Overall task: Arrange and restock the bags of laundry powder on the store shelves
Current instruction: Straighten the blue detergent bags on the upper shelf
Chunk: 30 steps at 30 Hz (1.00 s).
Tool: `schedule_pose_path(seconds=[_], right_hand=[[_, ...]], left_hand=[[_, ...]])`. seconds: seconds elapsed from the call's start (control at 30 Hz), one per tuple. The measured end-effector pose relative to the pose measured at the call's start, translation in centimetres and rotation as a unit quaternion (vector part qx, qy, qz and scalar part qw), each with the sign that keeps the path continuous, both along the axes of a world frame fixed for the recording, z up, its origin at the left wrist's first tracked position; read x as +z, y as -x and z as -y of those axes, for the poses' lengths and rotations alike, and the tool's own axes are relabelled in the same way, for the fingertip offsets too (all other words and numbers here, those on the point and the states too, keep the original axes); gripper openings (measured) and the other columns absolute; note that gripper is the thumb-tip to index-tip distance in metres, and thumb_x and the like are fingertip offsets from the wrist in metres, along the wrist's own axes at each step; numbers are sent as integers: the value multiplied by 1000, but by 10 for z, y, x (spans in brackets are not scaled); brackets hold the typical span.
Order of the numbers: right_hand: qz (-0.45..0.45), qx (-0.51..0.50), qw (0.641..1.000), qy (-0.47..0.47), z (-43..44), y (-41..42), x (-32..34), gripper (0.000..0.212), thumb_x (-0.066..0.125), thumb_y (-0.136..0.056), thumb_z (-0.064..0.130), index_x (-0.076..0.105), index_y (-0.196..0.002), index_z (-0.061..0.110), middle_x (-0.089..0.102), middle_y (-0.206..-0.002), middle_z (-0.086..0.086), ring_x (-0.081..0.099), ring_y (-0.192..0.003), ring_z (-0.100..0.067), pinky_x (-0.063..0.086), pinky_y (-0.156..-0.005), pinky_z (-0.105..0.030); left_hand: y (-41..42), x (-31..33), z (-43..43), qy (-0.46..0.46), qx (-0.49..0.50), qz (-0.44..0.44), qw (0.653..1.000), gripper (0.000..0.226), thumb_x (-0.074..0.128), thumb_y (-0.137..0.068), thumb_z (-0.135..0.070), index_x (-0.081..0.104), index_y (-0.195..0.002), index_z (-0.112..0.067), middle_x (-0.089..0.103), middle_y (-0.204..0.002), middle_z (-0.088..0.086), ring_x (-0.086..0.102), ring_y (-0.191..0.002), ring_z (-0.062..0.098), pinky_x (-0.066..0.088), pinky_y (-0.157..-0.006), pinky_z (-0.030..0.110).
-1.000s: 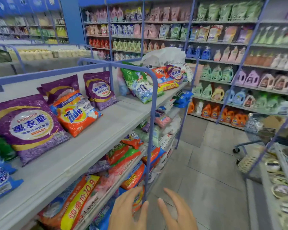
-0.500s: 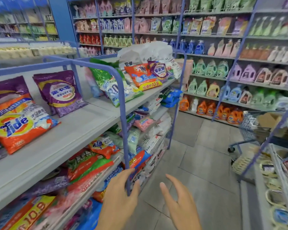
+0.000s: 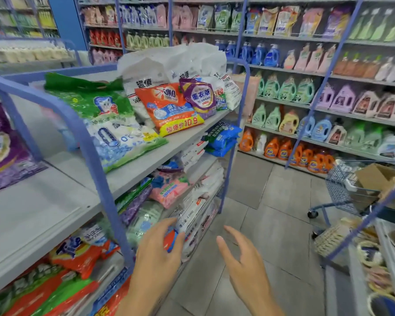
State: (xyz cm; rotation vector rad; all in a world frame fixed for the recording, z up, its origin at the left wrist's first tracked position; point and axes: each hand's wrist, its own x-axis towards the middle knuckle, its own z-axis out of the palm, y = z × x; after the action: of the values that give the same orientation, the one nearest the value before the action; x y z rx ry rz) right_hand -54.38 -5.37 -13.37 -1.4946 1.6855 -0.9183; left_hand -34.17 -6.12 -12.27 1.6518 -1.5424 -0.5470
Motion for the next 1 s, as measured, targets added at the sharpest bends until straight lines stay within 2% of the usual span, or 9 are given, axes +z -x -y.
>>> schedule_pose_path(seconds=[0.17,0.3,0.43,0.5,0.6,0.67,0.73,0.83,1.0], right_hand=[[4,0,1000,-5,78,31,4,66,42,-82,78,49,-140,47,45,-140,28,40,-128,8,32,-107,-19],[2,25,1000,-12,144,56,-1,65,43,-86,75,47,-144,44,44,-143,26,38,-129,8,30,-107,-19],[-3,63,998,-7,217,88,-11,68,42,-87,76,48,-146,42,45,-148,25,39,-136,4,32,-112,-23],[-1,85,996,-3,253,106,-13,58,45,-90,73,51,-141,46,47,-148,24,40,-138,3,34,-114,-25],[-2,126,992,-10,305,130,-8,52,48,-94,67,48,-143,48,47,-147,25,39,-139,2,34,-116,-27],[-5,160,987,-21,337,140,-2,57,47,-94,66,46,-146,44,45,-141,27,38,-136,3,32,-111,-23],[-8,199,980,-16,367,145,-2,53,49,-97,61,48,-145,40,47,-137,25,41,-133,1,34,-107,-22],[-4,230,973,2,405,143,-8,50,53,-99,55,54,-144,33,55,-142,17,47,-133,-5,39,-114,-34],[-26,293,956,7,440,125,-10,52,52,-100,56,51,-147,34,49,-150,18,38,-140,-1,33,-117,-31]], left_hand=[[30,-2,78,-6,-1,12,1000,39,64,-95,-41,61,-133,-33,59,-116,-26,54,-115,0,41,-99,24],[57,-4,135,0,24,25,999,41,59,-96,-48,59,-136,-35,57,-133,-23,52,-127,4,43,-109,35],[87,-7,192,-19,55,22,998,40,59,-98,-45,56,-137,-38,68,-123,-13,58,-116,3,40,-108,29],[105,-8,217,-39,72,24,996,41,53,-98,-53,50,-138,-42,73,-114,-8,64,-113,8,37,-114,32],[133,-1,252,-44,137,43,989,44,58,-98,-44,55,-139,-30,60,-132,-16,49,-127,4,34,-112,31],[149,4,272,-40,163,47,985,42,61,-97,-40,59,-136,-27,60,-134,-14,50,-128,7,37,-110,31],[160,4,290,-47,180,54,981,42,61,-97,-41,60,-136,-27,61,-134,-15,51,-124,3,38,-107,25],[164,3,307,-56,216,47,974,41,59,-98,-43,59,-137,-29,59,-134,-20,49,-118,-7,35,-98,10],[156,3,318,-51,292,29,955,37,60,-98,-37,61,-133,-26,58,-129,-19,51,-125,4,36,-105,24]])
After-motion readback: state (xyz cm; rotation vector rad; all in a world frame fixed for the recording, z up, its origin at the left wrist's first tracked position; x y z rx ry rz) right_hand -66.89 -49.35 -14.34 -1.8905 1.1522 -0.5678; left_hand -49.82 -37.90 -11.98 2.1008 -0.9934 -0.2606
